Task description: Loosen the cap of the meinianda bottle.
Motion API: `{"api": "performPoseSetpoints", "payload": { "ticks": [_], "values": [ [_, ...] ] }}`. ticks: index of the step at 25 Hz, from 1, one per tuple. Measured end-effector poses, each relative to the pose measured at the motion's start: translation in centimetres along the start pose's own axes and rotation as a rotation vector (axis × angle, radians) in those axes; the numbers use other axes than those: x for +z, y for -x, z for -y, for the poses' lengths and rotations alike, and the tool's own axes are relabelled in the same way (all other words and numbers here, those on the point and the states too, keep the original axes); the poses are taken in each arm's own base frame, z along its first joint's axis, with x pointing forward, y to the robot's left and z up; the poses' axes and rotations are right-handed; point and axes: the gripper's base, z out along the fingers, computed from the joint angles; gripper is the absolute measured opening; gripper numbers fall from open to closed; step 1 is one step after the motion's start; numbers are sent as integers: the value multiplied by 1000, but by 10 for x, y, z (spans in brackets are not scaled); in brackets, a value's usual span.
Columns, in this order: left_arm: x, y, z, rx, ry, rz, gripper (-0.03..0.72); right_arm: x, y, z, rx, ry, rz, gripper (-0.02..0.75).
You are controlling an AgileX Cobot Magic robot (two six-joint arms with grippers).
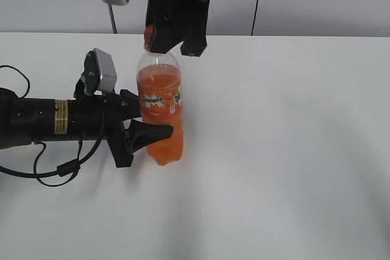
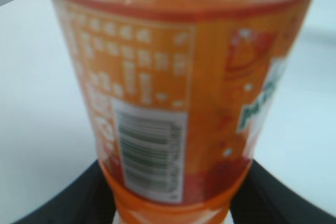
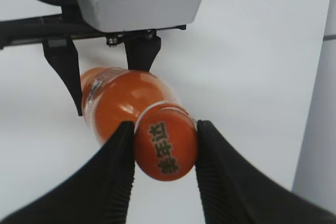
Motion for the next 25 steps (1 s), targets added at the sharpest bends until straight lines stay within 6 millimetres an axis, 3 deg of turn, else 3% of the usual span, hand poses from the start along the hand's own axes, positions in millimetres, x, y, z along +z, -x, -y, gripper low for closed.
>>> {"api": "performPoseSetpoints", "payload": {
  "ticks": [4,10,15,21,25],
  "values": [
    [0,0,0,-8,4,1,377,0,1,2,-94,-23,5,271],
    [0,0,0,0,0,-1,376,-5,3,-2,-92,11,28,270],
    [0,0,0,2,-1,-2,376,-42,5,-10,-62,49,44,269],
    [0,0,0,3,-2,-2,376,-107,6,-9,300,-74,79,269],
    [0,0,0,3,-3,-3,376,-123,-11,-5,627,-165,13,269]
  ]
}}
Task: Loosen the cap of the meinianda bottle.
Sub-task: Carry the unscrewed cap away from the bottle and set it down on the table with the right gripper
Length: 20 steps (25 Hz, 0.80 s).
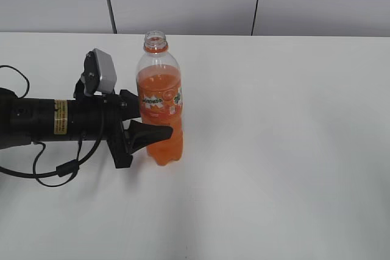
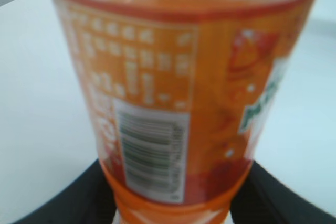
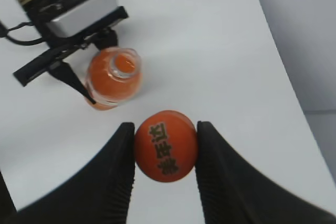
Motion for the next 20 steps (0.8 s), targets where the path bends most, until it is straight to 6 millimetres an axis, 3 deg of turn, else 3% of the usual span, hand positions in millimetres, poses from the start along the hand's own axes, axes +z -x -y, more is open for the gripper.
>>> {"api": "performPoseSetpoints", "payload": {
  "ticks": [4,9,14,20],
  "values": [
    [0,0,0,0,0,0,376,-4,-17,25,305,-97,-39,269],
    [0,0,0,0,0,0,376,-9,-49,64,553,-157,-58,270],
    [0,0,0,0,0,0,376,-13,-101,106,748,-215,-106,270],
    [0,0,0,-1,1,0,376,18,-179,121,919,-219,-271,270]
  ]
}}
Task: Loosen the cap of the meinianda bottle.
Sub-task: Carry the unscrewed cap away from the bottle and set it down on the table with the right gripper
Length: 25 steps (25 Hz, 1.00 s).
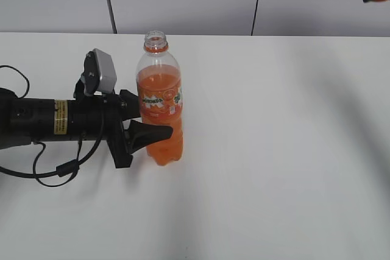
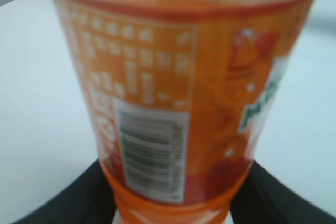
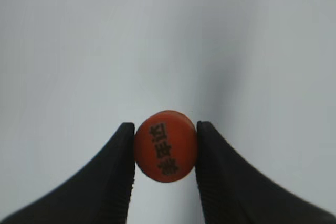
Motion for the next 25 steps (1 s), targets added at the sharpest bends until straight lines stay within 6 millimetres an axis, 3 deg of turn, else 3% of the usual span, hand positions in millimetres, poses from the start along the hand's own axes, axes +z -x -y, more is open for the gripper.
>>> {"api": "performPoseSetpoints", "payload": {
  "ticks": [3,13,20,25],
  "values": [
    [0,0,0,0,0,0,376,33,-17,12,52,2,-11,270],
    [0,0,0,0,0,1,376,148,-73,4,187,61,6,270],
    [0,0,0,0,0,2,376,198,-82,6,199,43,3,270],
    [0,0,0,0,0,2,376,218,-85,6,223,35,13,270]
  ]
}}
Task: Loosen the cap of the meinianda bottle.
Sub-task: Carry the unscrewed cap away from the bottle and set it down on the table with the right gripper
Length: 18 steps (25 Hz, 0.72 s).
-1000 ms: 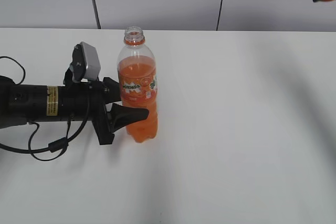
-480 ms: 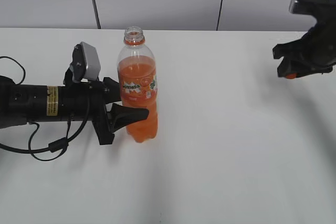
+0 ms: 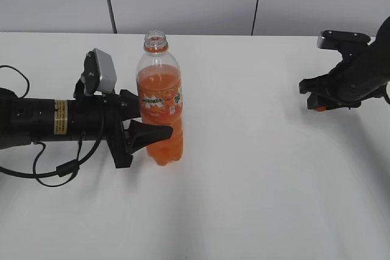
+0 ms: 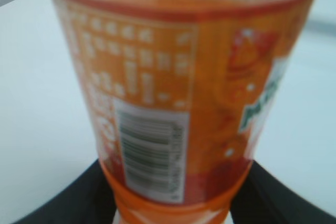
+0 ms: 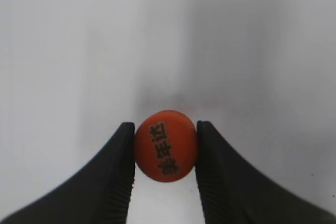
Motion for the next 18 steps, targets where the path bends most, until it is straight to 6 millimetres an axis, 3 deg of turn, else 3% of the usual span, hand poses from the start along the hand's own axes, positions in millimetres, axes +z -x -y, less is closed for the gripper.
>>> {"api": "performPoseSetpoints", "payload": {
  "ticks": [18],
  "values": [
    [0,0,0,0,0,0,376,18,-6,2,19,-6,-9,270]
  ]
}}
